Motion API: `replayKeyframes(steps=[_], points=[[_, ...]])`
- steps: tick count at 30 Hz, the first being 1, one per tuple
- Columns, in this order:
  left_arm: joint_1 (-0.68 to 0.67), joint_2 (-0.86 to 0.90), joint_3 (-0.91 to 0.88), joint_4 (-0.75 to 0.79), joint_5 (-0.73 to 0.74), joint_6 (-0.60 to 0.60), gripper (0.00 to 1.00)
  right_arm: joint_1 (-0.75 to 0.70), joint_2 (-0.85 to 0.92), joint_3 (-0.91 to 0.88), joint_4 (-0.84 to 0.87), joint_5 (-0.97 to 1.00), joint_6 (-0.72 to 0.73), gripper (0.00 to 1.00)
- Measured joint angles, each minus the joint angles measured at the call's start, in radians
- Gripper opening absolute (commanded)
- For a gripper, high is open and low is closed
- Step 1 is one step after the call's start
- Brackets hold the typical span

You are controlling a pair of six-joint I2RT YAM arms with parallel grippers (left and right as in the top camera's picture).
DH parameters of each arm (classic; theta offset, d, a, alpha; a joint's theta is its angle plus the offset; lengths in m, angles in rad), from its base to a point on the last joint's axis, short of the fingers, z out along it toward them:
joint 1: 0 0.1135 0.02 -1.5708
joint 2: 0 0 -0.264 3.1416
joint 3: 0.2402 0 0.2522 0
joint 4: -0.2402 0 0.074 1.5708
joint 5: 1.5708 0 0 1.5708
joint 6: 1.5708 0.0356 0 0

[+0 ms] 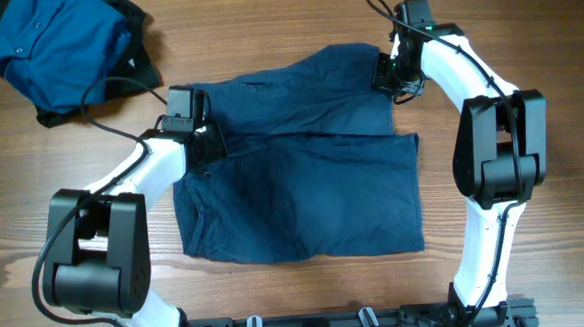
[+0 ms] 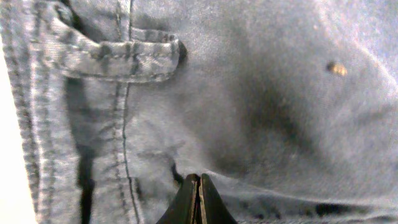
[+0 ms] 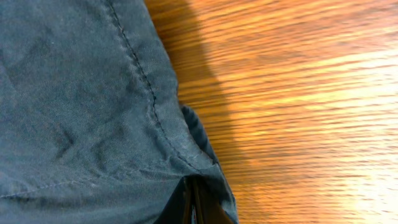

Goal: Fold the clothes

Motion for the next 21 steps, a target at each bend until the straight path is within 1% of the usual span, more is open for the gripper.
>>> replayKeyframes(steps=[5,9,14,15,18,21], points=[[-0.001,0.001,0.0,0.006,0.0,0.053,0.04,-0.013,0.0,0.007,-0.028,0.013,-0.003,0.04],[-0.003,0.002,0.0,0.011,-0.002,0.087,0.04,-0.022,0.003,0.045,-0.098,0.074,-0.001,0.04],[-0.002,-0.006,0.0,0.002,-0.026,0.11,0.04,-0.07,0.014,0.184,-0.257,0.19,0.018,0.04],[-0.002,-0.008,0.0,0.0,-0.029,0.113,0.04,-0.081,0.014,0.244,-0.289,0.219,0.029,0.04],[-0.002,-0.065,-0.003,-0.016,-0.05,0.115,0.04,-0.083,-0.01,0.304,-0.311,0.233,0.038,0.04],[-0.002,-0.165,-0.004,-0.016,-0.052,0.115,0.04,-0.067,-0.06,0.31,-0.314,0.165,0.01,0.04]])
